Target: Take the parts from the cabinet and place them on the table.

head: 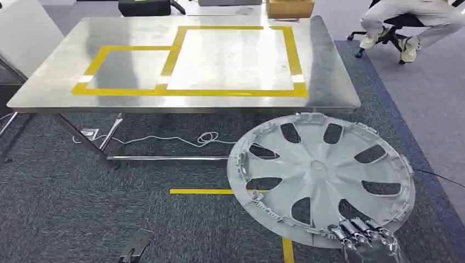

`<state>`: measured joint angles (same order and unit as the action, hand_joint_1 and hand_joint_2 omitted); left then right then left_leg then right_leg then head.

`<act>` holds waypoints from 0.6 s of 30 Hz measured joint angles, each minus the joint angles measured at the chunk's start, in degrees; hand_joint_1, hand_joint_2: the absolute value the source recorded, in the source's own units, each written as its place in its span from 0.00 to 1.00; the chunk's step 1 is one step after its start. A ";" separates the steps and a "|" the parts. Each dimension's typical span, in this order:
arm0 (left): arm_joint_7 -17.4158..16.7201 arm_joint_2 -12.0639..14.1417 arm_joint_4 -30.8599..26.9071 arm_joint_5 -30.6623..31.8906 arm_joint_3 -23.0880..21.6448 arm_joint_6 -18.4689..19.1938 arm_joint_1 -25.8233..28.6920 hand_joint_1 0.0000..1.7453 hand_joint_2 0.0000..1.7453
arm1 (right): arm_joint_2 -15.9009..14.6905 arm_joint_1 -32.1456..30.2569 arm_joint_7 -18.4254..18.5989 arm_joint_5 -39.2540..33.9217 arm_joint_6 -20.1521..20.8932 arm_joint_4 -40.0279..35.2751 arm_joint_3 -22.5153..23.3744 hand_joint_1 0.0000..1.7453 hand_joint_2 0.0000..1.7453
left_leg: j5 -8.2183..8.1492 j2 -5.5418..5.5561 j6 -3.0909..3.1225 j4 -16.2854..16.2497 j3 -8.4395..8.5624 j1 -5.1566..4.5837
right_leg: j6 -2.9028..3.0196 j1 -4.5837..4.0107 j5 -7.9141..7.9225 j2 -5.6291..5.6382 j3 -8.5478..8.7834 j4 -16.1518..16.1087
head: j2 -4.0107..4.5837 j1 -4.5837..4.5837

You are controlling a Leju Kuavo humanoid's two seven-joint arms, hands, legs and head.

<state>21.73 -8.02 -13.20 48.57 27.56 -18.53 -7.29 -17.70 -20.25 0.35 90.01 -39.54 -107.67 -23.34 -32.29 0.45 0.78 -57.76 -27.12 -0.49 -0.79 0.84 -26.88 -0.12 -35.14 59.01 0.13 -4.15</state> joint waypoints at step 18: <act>0.11 0.24 0.00 -0.09 0.09 0.02 -0.18 0.00 1.00 | 0.00 0.43 -0.20 0.00 0.00 0.09 0.02 0.82 1.00 | 6.11 -0.17 1.66 -0.15 -6.80 0.48 | -1.84 0.14 -8.12 0.23 2.09 5.35 | -0.02 0.46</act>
<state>21.84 -7.78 -13.20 48.48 27.65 -18.51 -7.47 -17.70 -19.82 0.15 90.01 -39.54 -107.58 -23.32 -26.18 0.28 2.44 -57.91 -33.92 -0.02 -2.63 0.98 -35.00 0.11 -33.05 64.36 0.11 -3.69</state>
